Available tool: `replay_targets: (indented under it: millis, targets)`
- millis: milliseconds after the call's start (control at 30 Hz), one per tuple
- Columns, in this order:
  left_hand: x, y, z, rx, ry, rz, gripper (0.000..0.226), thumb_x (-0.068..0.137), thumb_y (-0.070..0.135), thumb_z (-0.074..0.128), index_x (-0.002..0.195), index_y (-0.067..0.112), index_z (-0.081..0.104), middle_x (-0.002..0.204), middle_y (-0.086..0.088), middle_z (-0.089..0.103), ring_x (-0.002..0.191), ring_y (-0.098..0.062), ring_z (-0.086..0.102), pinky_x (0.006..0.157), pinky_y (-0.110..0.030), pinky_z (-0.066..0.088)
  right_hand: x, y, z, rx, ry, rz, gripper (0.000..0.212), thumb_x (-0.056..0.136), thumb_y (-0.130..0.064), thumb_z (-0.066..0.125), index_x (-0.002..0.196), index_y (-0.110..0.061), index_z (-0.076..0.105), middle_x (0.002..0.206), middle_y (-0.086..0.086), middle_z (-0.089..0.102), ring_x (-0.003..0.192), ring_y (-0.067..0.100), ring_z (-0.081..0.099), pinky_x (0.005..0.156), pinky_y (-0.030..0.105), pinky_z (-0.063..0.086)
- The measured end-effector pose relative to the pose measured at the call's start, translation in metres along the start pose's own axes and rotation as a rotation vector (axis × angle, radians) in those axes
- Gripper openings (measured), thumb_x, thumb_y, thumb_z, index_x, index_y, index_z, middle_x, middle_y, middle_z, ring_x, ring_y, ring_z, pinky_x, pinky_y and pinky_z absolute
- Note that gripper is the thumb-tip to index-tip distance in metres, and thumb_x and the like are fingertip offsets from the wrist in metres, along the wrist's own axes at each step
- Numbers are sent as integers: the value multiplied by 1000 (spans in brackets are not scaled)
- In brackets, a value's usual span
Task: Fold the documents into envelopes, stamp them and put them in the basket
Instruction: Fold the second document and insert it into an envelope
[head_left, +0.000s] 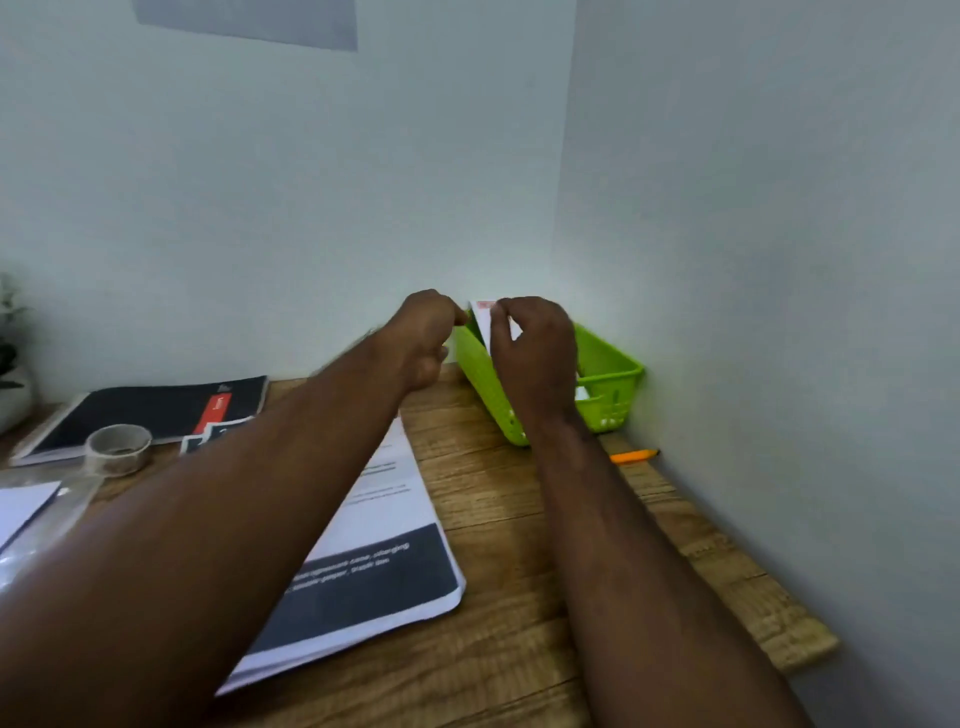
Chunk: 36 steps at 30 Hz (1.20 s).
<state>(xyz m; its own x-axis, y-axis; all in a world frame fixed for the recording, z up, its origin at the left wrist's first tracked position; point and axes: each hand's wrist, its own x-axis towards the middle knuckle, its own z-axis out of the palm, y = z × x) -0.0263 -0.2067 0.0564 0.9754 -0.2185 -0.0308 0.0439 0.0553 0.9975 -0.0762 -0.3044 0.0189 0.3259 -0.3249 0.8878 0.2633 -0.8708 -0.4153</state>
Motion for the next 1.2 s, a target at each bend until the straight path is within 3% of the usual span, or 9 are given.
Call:
replay_targets:
  millis: [133, 200, 300, 400, 633, 833, 967, 1067, 1200]
  targets:
    - [-16, -31, -77, 442, 132, 254, 56, 86, -6, 53, 140, 11, 49, 138, -12, 53, 113, -21, 57, 69, -13, 46, -45, -44, 37, 130, -434, -76, 24, 83, -19, 54, 82, -7, 75, 81, 11, 72, 78, 29, 65, 71, 35, 47]
    - [-26, -49, -117, 698, 158, 321, 51, 86, -2, 55, 135, 11, 55, 137, -8, 54, 115, -16, 55, 84, -19, 45, -65, -48, 55, 118, -702, -96, 26, 85, -18, 53, 94, -8, 75, 94, 13, 72, 88, 29, 65, 79, 35, 48]
    - [-35, -68, -171, 1033, 188, 340, 46, 90, 3, 53, 134, 13, 56, 136, -8, 57, 123, -24, 52, 103, -32, 38, -79, -41, 71, 148, -848, -42, 22, 84, -15, 59, 99, -10, 73, 101, 9, 72, 95, 25, 65, 85, 33, 49]
    - [-36, -84, -201, 1213, 223, 338, 47, 93, 21, 55, 139, 15, 50, 140, -9, 52, 129, -28, 46, 107, -36, 34, -84, -32, 78, 113, -935, 92, 23, 79, -23, 59, 99, -21, 71, 96, 0, 72, 93, 21, 65, 84, 36, 51]
    - [-23, -108, -213, 1380, 127, 285, 53, 98, 41, 43, 145, 18, 33, 140, -12, 50, 130, -29, 43, 109, -44, 31, -87, -31, 84, -112, -1001, 32, 40, 89, -34, 51, 129, -37, 55, 131, -3, 57, 124, 25, 48, 103, 44, 34]
    - [-31, -104, -210, 1431, 269, 343, 59, 93, 44, 51, 146, 24, 33, 140, -7, 49, 134, -29, 39, 116, -55, 13, -90, -29, 86, -160, -986, -18, 41, 91, -36, 48, 132, -38, 52, 136, -5, 52, 128, 24, 43, 102, 46, 29]
    - [-33, -99, -206, 1408, 376, 423, 60, 92, 30, 57, 147, 28, 33, 136, -7, 49, 131, -31, 40, 116, -58, 9, -90, -30, 82, -182, -968, -47, 53, 90, -40, 54, 141, -36, 40, 149, -3, 36, 137, 24, 30, 104, 48, 27]
    - [-34, -94, -204, 1327, 440, 573, 43, 90, 14, 58, 131, 25, 56, 119, -6, 58, 115, -32, 52, 113, -58, 18, -85, -32, 77, -201, -873, -121, 71, 85, -40, 62, 147, -35, 28, 155, 0, 25, 141, 24, 23, 107, 47, 23]
    - [-39, -89, -199, 1095, 482, 862, 22, 84, 6, 56, 99, 10, 72, 91, -12, 61, 81, -34, 60, 91, -59, 42, -75, -33, 76, -220, -749, -221, 81, 79, -34, 71, 148, -33, 28, 155, 1, 29, 144, 24, 21, 110, 49, 16]
